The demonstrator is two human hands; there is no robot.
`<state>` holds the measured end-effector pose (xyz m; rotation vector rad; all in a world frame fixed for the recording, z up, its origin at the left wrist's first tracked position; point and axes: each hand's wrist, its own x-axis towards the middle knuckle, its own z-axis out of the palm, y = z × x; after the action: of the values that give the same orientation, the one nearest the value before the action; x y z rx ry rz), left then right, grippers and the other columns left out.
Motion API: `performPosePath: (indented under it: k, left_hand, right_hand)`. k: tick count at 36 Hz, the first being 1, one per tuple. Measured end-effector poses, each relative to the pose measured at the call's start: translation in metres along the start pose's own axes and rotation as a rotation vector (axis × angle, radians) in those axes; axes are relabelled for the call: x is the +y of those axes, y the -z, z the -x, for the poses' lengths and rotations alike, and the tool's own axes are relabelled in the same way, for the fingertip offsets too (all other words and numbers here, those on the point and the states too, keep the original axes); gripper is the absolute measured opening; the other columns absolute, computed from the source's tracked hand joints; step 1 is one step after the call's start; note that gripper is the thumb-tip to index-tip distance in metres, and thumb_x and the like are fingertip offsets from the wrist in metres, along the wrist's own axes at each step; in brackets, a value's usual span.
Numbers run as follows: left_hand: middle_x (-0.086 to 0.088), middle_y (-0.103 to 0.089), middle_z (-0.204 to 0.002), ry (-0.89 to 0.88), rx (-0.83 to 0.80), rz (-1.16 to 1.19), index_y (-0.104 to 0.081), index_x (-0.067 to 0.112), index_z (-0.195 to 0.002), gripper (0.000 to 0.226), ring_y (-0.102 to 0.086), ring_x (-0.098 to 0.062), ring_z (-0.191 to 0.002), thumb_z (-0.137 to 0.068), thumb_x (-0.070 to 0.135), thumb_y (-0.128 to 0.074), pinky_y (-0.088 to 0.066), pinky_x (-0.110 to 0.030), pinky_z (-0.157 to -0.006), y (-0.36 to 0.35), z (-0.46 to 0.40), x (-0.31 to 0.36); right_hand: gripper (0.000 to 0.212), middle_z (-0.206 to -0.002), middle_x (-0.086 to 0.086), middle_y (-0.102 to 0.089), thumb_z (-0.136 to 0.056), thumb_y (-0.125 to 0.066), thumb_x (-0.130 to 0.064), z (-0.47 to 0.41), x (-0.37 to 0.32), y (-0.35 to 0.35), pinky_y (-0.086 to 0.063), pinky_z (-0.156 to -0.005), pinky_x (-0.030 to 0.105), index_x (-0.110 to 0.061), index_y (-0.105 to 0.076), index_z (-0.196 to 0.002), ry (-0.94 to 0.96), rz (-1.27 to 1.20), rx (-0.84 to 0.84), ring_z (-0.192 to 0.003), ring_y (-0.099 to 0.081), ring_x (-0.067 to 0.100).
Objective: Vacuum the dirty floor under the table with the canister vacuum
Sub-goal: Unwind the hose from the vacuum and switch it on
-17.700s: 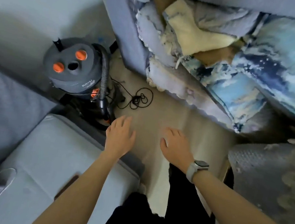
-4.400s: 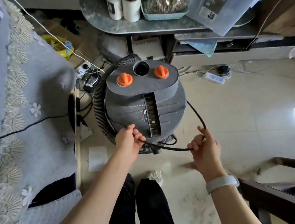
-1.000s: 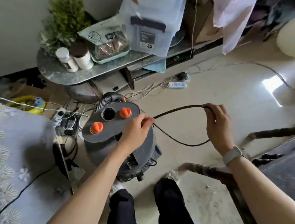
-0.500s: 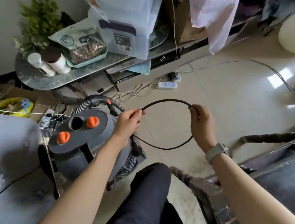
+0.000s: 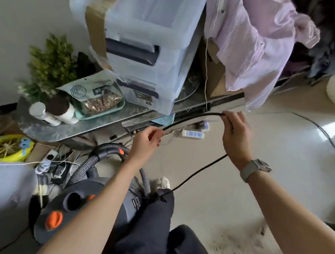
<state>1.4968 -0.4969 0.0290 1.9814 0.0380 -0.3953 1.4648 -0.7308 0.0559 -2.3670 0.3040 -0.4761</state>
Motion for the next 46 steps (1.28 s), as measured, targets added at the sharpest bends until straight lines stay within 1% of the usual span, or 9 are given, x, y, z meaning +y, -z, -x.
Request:
performPosePath:
  k: [9, 13, 18, 24, 27, 31, 36, 40, 46]
  left_hand:
    - [0.007, -0.061, -0.072, 0.061, -0.067, -0.039, -0.061, 0.023, -0.086, 0.014, -0.057, -0.014, -0.067, -0.097, 0.023, -0.052, -0.049, -0.038, -0.07, -0.008, -0.063, 0.018]
    - [0.009, -0.06, -0.072, 0.084, -0.072, -0.091, -0.062, 0.015, -0.089, 0.015, -0.059, -0.02, -0.071, -0.097, 0.019, -0.049, -0.054, -0.047, -0.077, -0.02, -0.077, 0.02]
    - [-0.007, -0.061, -0.093, 0.039, 0.087, -0.272, -0.07, 0.004, -0.101, 0.017, -0.057, -0.022, -0.087, -0.095, 0.013, -0.056, -0.036, -0.023, -0.073, -0.04, -0.088, 0.011]
    - [-0.013, -0.07, -0.1, 0.236, 0.306, -0.33, -0.069, 0.011, -0.11, 0.023, -0.064, -0.033, -0.091, -0.096, 0.023, -0.056, -0.04, -0.031, -0.069, -0.094, -0.086, 0.018]
    - [-0.015, -0.072, -0.091, 0.327, 0.411, -0.189, -0.066, 0.006, -0.103, 0.023, -0.066, -0.033, -0.087, -0.097, 0.025, -0.055, -0.049, -0.039, -0.074, -0.133, -0.087, 0.026]
    - [0.001, -0.068, -0.078, 0.551, 0.6, 0.313, -0.056, 0.03, -0.084, 0.019, -0.069, -0.027, -0.083, -0.087, 0.047, -0.051, -0.053, -0.041, -0.084, -0.182, -0.083, 0.046]
    - [-0.018, -0.059, -0.092, 0.559, 0.919, 0.823, -0.052, 0.015, -0.085, 0.018, -0.066, -0.013, -0.052, -0.093, -0.002, -0.053, -0.058, -0.032, -0.06, -0.217, -0.079, 0.057]
    - [-0.009, -0.066, -0.082, 0.52, 0.867, 0.804, -0.042, 0.019, -0.091, 0.028, -0.051, -0.013, -0.041, -0.09, -0.008, -0.049, -0.047, -0.027, -0.048, -0.227, -0.071, 0.053]
    - [0.016, -0.071, -0.072, 0.429, 0.561, 0.49, -0.063, 0.025, -0.089, 0.025, -0.046, -0.007, -0.049, -0.092, 0.001, -0.055, -0.043, -0.024, -0.058, -0.236, -0.057, 0.014]
  right_hand:
    - [0.03, -0.08, 0.019, -0.057, -0.095, -0.045, -0.015, -0.083, 0.004, -0.003, -0.045, -0.067, 0.04, 0.003, -0.068, -0.097, 0.194, 0.084, -0.01, -0.071, -0.055, 0.035]
    - [0.032, -0.077, 0.017, -0.056, -0.095, -0.043, -0.018, -0.107, 0.013, -0.008, -0.033, -0.07, 0.029, 0.002, -0.068, -0.096, 0.234, 0.122, -0.101, -0.068, -0.053, 0.033]
    - [0.024, -0.085, 0.015, -0.063, -0.094, -0.049, -0.014, -0.121, 0.051, -0.019, -0.038, -0.071, 0.035, -0.001, -0.069, -0.098, 0.216, 0.124, -0.299, -0.074, -0.058, 0.034]
    - [0.016, -0.094, 0.016, -0.067, -0.093, -0.057, -0.006, -0.135, 0.112, -0.015, -0.036, -0.071, 0.025, 0.0, -0.069, -0.101, 0.14, 0.021, -0.595, -0.082, -0.061, 0.033]
    - [0.015, -0.096, 0.015, -0.068, -0.092, -0.059, -0.005, -0.144, 0.139, -0.008, -0.034, -0.071, 0.024, -0.002, -0.069, -0.102, 0.109, 0.007, -0.722, -0.087, -0.061, 0.032]
    - [0.018, -0.104, 0.005, -0.071, -0.093, -0.061, -0.019, -0.149, 0.175, 0.001, -0.045, -0.078, 0.029, -0.011, -0.072, -0.106, 0.125, 0.094, -0.974, -0.095, -0.064, 0.027]
    - [0.026, -0.119, -0.007, -0.068, -0.097, -0.054, -0.028, -0.152, 0.196, 0.004, -0.045, -0.095, 0.028, -0.025, -0.068, -0.119, 0.231, 0.243, -1.338, -0.109, -0.062, 0.017]
    - [0.038, -0.123, -0.001, -0.064, -0.097, -0.05, -0.015, -0.151, 0.2, -0.01, -0.044, -0.1, 0.038, -0.026, -0.055, -0.132, 0.217, 0.172, -1.328, -0.11, -0.06, 0.02]
    - [0.068, -0.147, 0.008, -0.038, -0.093, -0.057, -0.011, -0.147, 0.195, -0.056, -0.041, -0.105, 0.046, -0.021, -0.024, -0.151, 0.42, 0.07, -1.26, -0.131, -0.043, 0.028]
